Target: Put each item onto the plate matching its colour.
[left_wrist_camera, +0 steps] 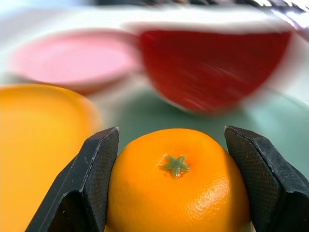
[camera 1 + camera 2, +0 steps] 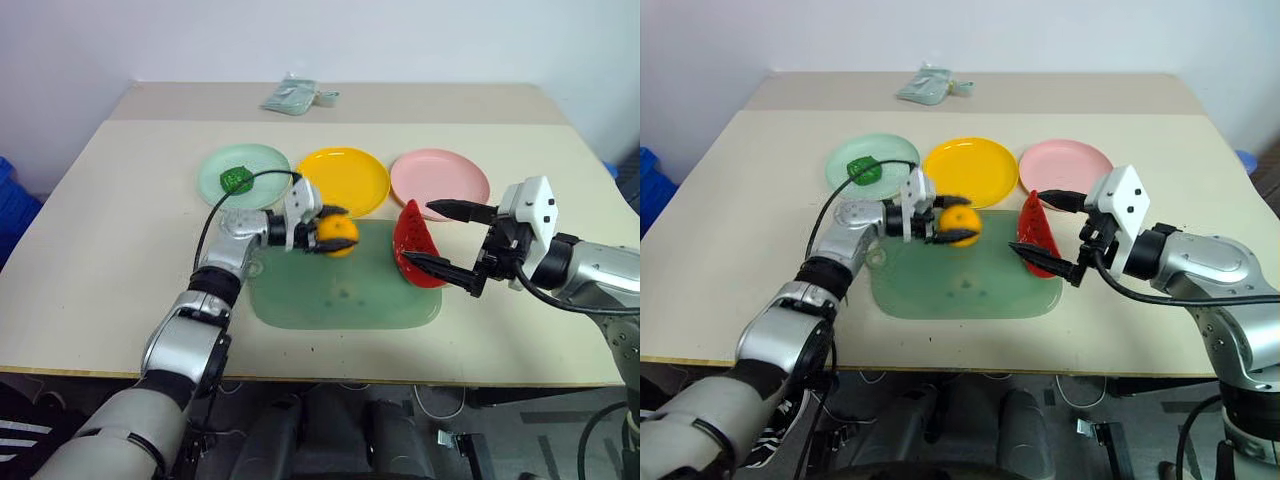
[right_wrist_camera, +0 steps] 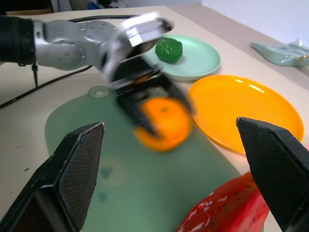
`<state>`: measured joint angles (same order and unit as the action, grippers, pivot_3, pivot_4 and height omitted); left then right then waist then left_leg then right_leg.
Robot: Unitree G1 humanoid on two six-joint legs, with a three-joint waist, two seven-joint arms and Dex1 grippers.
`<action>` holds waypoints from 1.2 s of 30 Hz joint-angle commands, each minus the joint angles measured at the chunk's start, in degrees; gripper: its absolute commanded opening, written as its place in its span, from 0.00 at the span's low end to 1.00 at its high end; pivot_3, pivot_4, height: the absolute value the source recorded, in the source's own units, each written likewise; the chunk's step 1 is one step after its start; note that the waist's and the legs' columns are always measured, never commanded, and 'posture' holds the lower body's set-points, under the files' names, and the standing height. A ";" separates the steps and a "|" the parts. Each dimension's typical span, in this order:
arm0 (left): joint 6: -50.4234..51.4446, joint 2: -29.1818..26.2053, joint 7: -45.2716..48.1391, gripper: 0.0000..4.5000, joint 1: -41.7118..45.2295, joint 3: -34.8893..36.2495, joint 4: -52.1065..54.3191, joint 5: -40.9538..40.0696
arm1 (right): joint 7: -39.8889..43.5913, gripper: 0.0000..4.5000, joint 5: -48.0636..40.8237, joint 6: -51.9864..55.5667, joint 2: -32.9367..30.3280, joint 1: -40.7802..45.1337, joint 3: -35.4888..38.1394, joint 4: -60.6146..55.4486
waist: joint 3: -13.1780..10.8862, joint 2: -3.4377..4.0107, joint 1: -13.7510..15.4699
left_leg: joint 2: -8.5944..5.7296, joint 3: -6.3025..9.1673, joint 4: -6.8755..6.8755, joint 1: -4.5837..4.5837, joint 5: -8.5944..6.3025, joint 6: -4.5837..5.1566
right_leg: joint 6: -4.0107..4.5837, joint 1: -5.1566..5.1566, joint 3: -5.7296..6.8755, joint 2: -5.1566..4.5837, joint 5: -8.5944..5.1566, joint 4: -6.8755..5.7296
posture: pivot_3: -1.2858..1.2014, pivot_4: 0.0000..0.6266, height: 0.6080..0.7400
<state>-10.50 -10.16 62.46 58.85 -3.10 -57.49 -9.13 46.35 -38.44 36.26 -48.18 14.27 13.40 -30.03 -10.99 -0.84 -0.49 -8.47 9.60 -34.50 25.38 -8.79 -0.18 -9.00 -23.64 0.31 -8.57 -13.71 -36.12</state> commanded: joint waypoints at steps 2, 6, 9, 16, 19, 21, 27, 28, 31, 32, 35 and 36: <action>-0.56 0.81 -15.56 0.64 9.42 6.16 -7.69 -0.70 | -1.42 1.00 1.18 -1.74 0.53 1.70 0.17 -0.48 | 0.00 0.00 -0.10 | -0.02 -0.01 -0.07 0.01 -0.05 0.07 | -0.06 0.03 0.00 -0.01 -0.03 -0.01 | 0.52 0.24 1.00; 0.05 2.05 -27.32 0.64 12.91 7.01 -14.24 1.96 | -2.93 1.00 1.42 -1.41 1.16 3.67 -0.17 -0.38 | 0.01 0.02 -0.24 | -0.04 -0.07 -0.25 -0.01 -0.13 0.17 | -0.12 0.13 -0.01 -0.02 -0.05 -0.02 | 0.52 0.24 1.00; 1.86 3.88 -27.06 0.64 13.78 7.54 -16.25 2.18 | -3.37 1.00 1.40 -1.05 1.13 3.71 -0.14 -1.20 | 0.00 0.01 -0.06 | -0.07 -0.05 -0.29 0.01 -0.14 0.18 | -0.16 0.15 0.00 -0.02 -0.04 -0.02 | 0.52 0.24 1.00; -0.86 4.46 -31.54 0.98 14.37 7.19 -17.13 5.89 | -5.06 1.00 0.44 0.51 0.61 2.87 0.92 -3.13 | 0.00 -0.01 -0.22 | -0.15 -0.02 -0.46 0.08 -0.18 0.24 | -0.26 0.18 0.00 -0.04 0.02 -0.02 | 0.52 0.24 1.00; -2.92 3.78 -26.37 0.98 14.84 8.32 -15.82 4.69 | -5.75 1.00 1.65 0.54 0.49 3.16 0.23 -2.43 | 0.00 0.00 -0.26 | -0.13 -0.03 -0.46 0.07 -0.18 0.24 | -0.26 0.17 -0.01 -0.03 0.02 -0.03 | 0.52 0.24 1.00; -5.28 3.17 -18.86 0.98 14.46 8.40 -13.98 3.62 | -6.93 1.00 3.07 1.61 0.29 4.27 -1.17 -0.72 | 0.00 0.00 -0.18 | -0.14 -0.04 -0.47 0.08 -0.18 0.24 | -0.26 0.17 -0.01 -0.04 0.02 -0.02 | 0.52 0.24 1.00; 1.04 -3.70 17.18 0.98 7.59 9.57 -0.68 -6.18 | -10.76 1.00 7.98 7.29 -0.19 9.12 -6.87 3.19 | 0.03 0.08 -0.62 | -0.13 -0.07 -0.46 0.07 -0.19 0.25 | -0.24 0.16 -0.02 -0.05 0.03 -0.02 | 0.52 0.24 1.00; 3.40 -5.39 21.33 0.98 5.68 9.26 2.01 -7.32 | -11.61 1.00 7.58 8.81 0.51 10.18 -7.44 3.01 | 0.04 0.11 -0.89 | -0.10 -0.09 -0.43 0.07 -0.20 0.25 | -0.23 0.14 -0.03 -0.03 0.03 -0.03 | 0.52 0.24 1.00; 12.49 -12.15 29.41 0.98 -2.19 6.40 13.32 -11.52 | -15.12 1.00 9.12 13.99 1.57 12.89 -9.60 3.41 | 0.08 0.23 -2.21 | -0.06 -0.09 -0.34 0.01 -0.19 0.25 | -0.20 0.08 -0.07 -0.01 0.03 -0.08 | 0.52 0.24 1.00; 13.29 -13.75 30.02 0.98 -4.35 6.28 16.27 -12.33 | -15.50 1.00 9.31 15.45 1.42 13.12 -9.83 3.29 | 0.07 0.23 -2.09 | -0.05 -0.09 -0.31 0.01 -0.19 0.25 | -0.19 0.06 -0.10 0.00 0.04 -0.09 | 0.52 0.24 1.00; 16.78 -16.94 29.92 0.98 -7.85 6.75 21.11 -13.57 | -16.98 1.00 9.16 19.82 1.34 13.48 -9.39 3.10 | 0.06 0.20 -1.15 | -0.09 0.01 -0.36 0.05 -0.19 0.24 | -0.18 0.09 -0.10 0.00 0.04 -0.08 | 0.52 0.24 1.00; 18.74 -18.34 29.95 0.98 -8.78 7.34 22.39 -14.29 | -17.99 1.00 8.35 22.49 2.15 13.88 -8.88 3.15 | 0.06 0.20 -0.65 | -0.11 0.02 -0.41 0.07 -0.19 0.25 | -0.19 0.09 -0.10 -0.01 0.04 -0.08 | 0.52 0.24 1.00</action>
<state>6.15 -26.83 92.12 49.56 3.02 -39.40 -21.13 29.84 -29.61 55.90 -46.21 26.67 2.99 -25.51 -10.93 -0.64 -1.14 -8.58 9.60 -34.96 25.45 -8.99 0.06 -9.19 -23.53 0.21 -8.58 -13.66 -36.17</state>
